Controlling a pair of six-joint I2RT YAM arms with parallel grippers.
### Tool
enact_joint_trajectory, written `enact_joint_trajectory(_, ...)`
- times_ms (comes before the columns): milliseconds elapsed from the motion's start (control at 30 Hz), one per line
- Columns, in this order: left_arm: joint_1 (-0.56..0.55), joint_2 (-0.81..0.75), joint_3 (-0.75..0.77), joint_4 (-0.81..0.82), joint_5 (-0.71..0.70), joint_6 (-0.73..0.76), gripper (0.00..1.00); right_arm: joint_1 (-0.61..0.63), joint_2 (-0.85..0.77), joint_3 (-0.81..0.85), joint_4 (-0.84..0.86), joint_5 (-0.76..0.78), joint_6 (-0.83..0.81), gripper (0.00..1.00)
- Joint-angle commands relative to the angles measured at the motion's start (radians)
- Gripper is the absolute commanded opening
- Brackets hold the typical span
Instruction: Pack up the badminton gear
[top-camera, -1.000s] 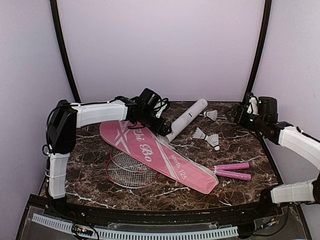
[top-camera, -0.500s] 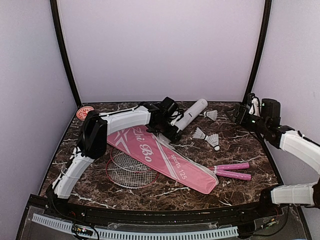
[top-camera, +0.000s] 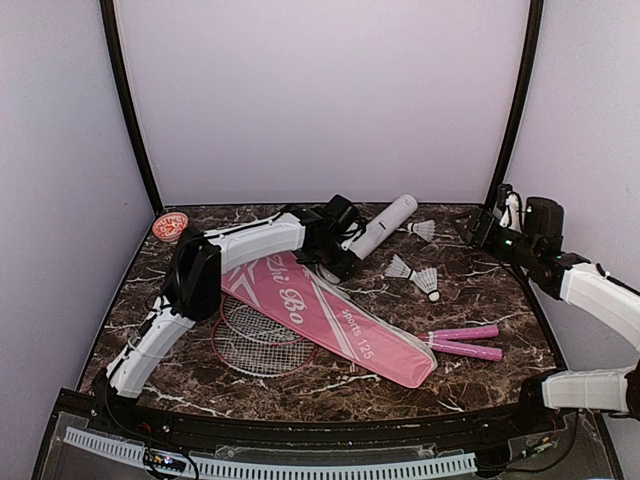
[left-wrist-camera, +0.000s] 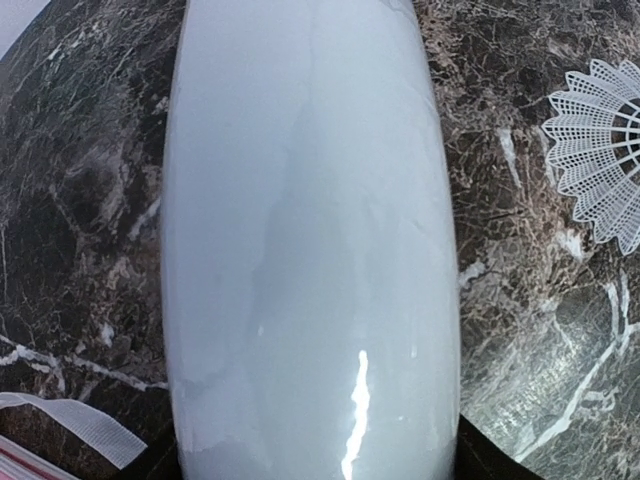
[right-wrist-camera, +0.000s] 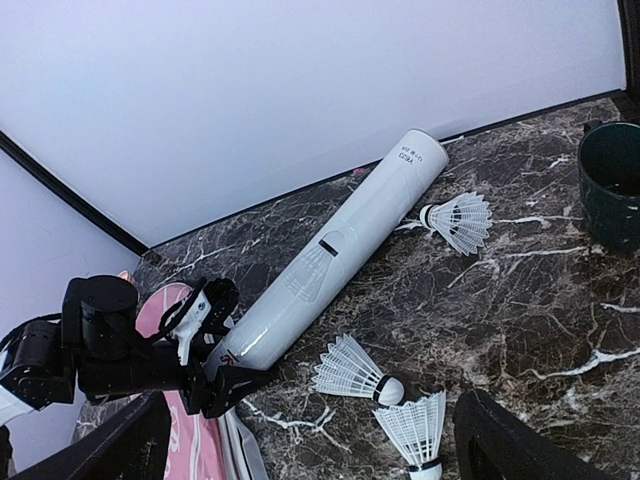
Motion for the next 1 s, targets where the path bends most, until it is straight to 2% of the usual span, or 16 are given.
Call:
enact_joint_trajectory(0, 0.01, -0.075, 0.005, 0.027, -0.067, -0.021, 0.7, -0.005, -0.013, -0.014, 0.069, -0.02, -0.016, 0.99)
enact_joint_trajectory(333, 0.014, -0.31, -0.176, 0.166, -0.112, -0.027, 0.6, -0.005, -0.01, -0.019, 0.141, -0.053, -0.026, 0.99)
enact_joint_trajectory(500, 0.014, -0.484, -0.347, 0.284, -0.044, -0.032, 0.58, -0.005, 0.011, -0.019, 0.21, -0.118, -0.01, 0.99)
enact_joint_trajectory(600, 0.014, -0.625, -0.515, 0.391, 0.02, -0.036, 0.57, -0.005, 0.035, -0.015, 0.267, -0.178, 0.0, 0.99)
enact_joint_trajectory(767, 0.014, -0.922, -0.952, 0.673, 0.175, -0.043, 0.58, -0.003, 0.087, 0.044, 0.345, -0.298, 0.069, 0.99)
enact_joint_trajectory(900, 0.012, -1.097, -1.16, 0.756, 0.222, -0.041, 0.58, 0.01, 0.084, 0.06, 0.435, -0.393, 0.119, 0.99)
enact_joint_trajectory(967, 0.012, -1.163, -1.238, 0.777, 0.257, -0.041, 0.58, 0.029, 0.097, 0.042, 0.556, -0.452, 0.193, 0.99)
